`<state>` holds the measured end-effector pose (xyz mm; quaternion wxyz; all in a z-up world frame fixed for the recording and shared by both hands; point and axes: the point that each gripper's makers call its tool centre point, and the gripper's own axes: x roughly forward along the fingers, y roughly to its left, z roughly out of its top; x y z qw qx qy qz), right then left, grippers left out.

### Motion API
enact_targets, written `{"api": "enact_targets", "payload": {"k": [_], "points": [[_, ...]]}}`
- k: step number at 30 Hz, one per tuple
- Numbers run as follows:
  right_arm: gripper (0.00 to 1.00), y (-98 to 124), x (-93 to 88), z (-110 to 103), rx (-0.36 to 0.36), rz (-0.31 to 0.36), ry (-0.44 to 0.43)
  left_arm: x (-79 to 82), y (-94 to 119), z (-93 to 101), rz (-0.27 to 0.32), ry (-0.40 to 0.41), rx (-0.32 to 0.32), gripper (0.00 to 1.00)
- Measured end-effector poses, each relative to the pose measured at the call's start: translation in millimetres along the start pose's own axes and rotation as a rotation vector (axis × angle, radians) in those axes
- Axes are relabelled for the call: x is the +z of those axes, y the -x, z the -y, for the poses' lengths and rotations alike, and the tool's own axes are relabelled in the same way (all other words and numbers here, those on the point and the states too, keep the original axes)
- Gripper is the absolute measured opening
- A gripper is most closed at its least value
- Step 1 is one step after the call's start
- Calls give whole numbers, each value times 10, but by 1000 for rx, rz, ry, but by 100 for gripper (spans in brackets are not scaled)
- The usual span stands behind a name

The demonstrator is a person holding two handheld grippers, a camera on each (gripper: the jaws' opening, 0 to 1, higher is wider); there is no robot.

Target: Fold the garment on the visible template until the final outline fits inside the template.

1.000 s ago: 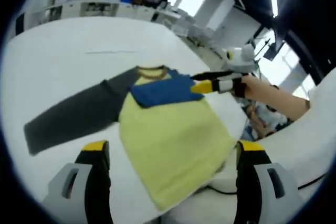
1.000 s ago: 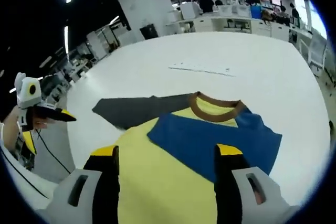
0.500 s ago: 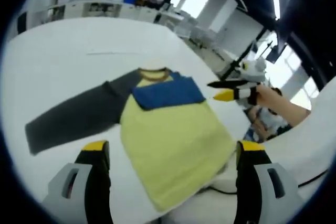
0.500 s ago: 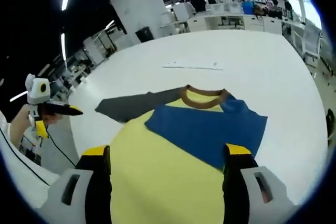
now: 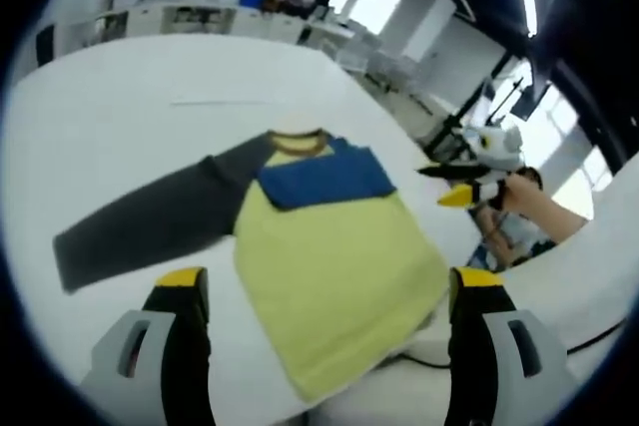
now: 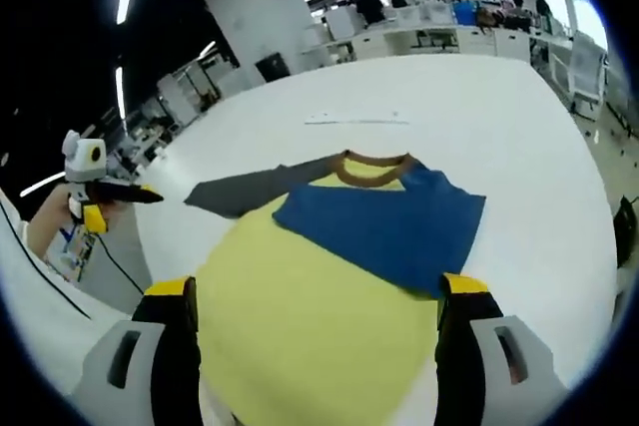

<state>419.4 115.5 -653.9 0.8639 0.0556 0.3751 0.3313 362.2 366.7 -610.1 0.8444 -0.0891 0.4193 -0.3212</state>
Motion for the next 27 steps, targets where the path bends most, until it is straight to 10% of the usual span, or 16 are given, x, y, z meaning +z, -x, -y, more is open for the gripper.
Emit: {"api": "enact_targets", "payload": {"k": [27], "points": [[100,562,-196,186,-28,55,-57,39,131,-98,48,64,19,98]]}}
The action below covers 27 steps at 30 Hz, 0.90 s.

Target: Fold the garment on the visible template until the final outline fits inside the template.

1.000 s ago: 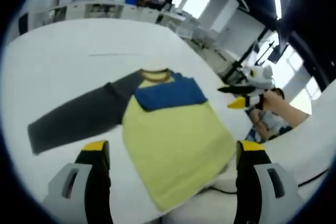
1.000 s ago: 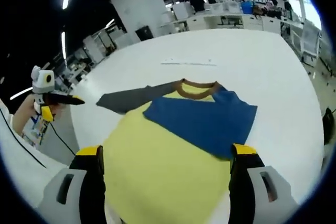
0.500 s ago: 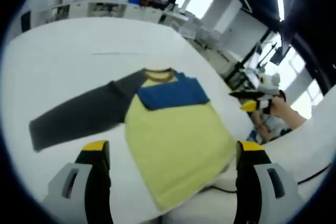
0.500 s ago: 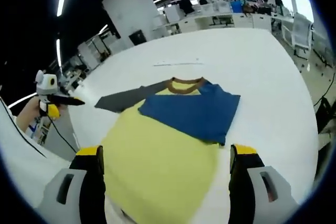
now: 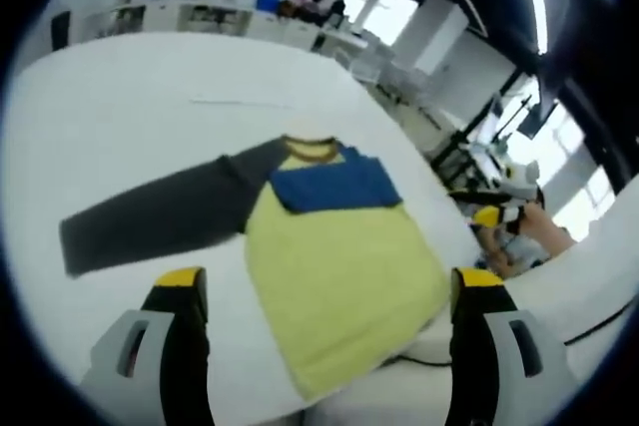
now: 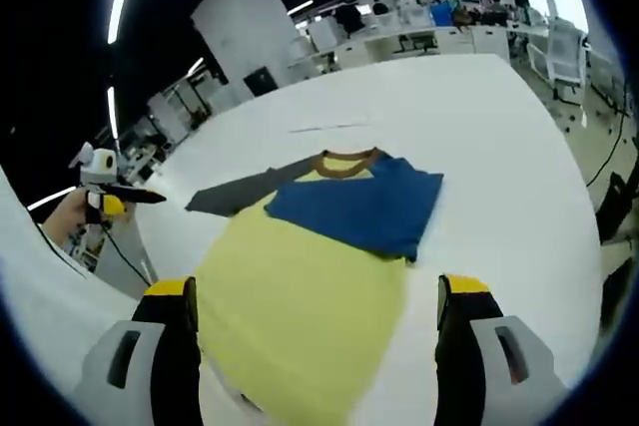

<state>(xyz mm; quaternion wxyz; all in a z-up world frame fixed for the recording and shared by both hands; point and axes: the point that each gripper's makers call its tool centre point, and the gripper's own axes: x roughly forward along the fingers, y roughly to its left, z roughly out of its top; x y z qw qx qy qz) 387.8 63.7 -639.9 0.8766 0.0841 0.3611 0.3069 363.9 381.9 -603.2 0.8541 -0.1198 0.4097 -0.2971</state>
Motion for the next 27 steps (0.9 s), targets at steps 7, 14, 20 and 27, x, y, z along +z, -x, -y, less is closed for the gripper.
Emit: {"api": "enact_targets", "payload": {"k": [7,14,20,27], "points": [[100,48,34,39,-10,14,0,13,2,-13,9,6,3,98],[100,70,17,41,0,11,3,24,-10,25,21,9,-17,99],[100,74,0,59,4,8,4,-40,-15,3,-4,-6,-10,99],[100,49,5,75,5,4,5,-1,6,-45,4,4,1,99]]}}
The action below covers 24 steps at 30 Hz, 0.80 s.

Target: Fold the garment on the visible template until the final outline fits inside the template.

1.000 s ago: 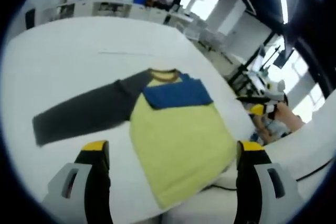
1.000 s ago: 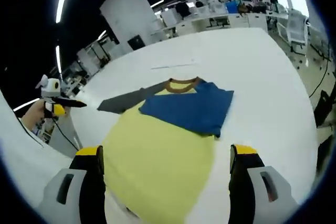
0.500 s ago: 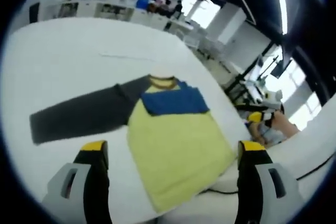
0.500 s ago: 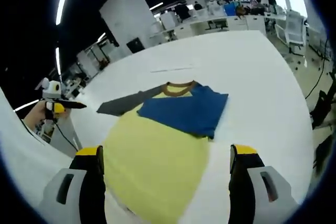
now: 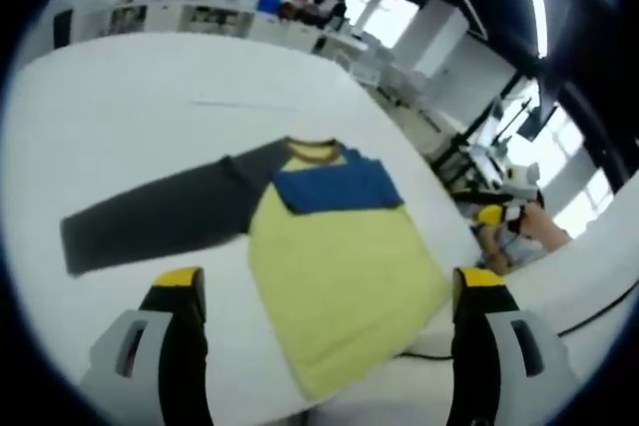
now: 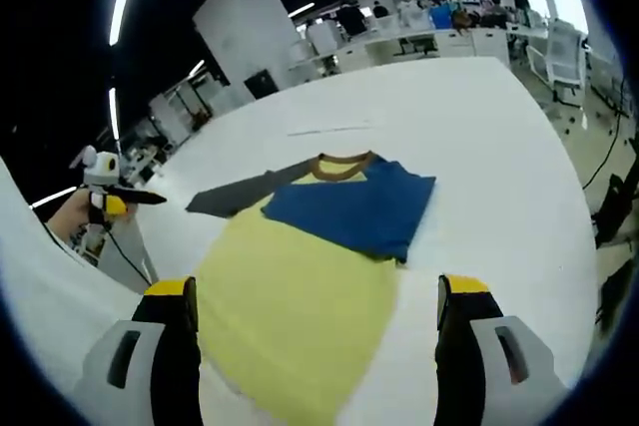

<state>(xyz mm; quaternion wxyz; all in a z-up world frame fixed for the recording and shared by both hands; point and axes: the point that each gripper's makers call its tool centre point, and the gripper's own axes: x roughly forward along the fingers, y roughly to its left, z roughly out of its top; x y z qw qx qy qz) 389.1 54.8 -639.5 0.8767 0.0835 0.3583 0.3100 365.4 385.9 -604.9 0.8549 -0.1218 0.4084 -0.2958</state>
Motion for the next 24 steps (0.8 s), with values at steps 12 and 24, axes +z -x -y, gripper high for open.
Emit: {"api": "enact_targets", "payload": {"k": [12,24], "points": [[100,-42,33,14,-4,-4,-13,60,62,-160,14,12,20,99],[100,-108,156,26,-20,-2,-10,129,234,-616,53,58,91,94]]}}
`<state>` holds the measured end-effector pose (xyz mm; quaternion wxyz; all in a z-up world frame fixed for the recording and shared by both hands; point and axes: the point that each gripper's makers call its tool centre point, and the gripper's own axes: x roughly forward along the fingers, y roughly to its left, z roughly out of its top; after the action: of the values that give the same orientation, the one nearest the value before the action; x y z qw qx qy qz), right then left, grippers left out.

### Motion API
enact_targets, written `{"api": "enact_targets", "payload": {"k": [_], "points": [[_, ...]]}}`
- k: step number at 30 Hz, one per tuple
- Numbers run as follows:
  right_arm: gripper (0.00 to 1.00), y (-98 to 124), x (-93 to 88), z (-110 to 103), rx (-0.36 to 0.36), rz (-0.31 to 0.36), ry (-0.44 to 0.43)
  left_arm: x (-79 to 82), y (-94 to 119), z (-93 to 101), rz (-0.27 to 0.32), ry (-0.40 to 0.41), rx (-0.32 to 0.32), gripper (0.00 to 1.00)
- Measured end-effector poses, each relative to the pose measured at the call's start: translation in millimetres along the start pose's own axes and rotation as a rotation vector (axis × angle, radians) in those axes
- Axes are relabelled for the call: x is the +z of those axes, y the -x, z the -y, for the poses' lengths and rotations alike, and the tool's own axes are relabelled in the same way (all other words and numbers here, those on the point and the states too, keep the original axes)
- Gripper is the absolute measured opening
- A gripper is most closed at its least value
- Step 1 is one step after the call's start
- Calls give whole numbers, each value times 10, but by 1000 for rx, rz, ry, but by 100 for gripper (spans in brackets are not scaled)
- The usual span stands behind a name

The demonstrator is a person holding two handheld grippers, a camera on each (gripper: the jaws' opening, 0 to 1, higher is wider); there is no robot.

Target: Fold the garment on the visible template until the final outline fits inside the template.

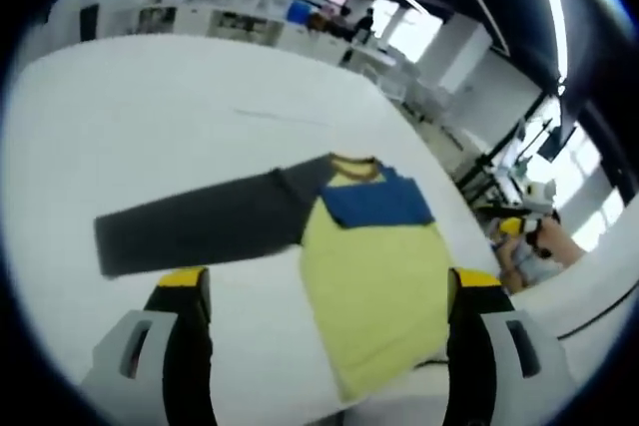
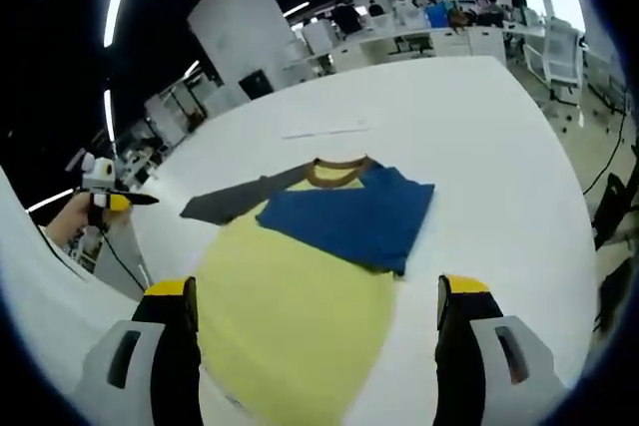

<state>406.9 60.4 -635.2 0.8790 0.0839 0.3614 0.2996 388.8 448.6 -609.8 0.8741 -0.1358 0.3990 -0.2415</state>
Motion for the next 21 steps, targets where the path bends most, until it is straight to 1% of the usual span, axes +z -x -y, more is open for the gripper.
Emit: {"api": "enact_targets", "payload": {"k": [1,3,5,7,11,14,16,19,20,21], "points": [[99,0,9,-21,-6,6,4,10,1,-88,9,-10,10,92],[99,6,20,-20,-23,18,24,9,20,-201,4,-16,25,90],[99,5,9,-21,-24,13,25,34,41,-315,13,-11,41,89],[99,8,8,-17,-24,13,16,60,48,-402,29,1,52,87],[99,50,18,-12,-41,25,12,61,49,-506,33,16,69,85],[99,60,-12,2,-49,20,6,30,43,-640,27,35,94,86],[97,69,-31,16,-60,17,7,16,49,-717,27,47,110,86],[97,64,-28,-1,-69,36,1,1,78,-847,39,75,127,85],[96,55,-34,-12,-68,40,-2,-2,80,-861,40,80,128,84],[96,45,-45,-24,-67,38,-3,-14,88,-922,40,91,133,84]]}}
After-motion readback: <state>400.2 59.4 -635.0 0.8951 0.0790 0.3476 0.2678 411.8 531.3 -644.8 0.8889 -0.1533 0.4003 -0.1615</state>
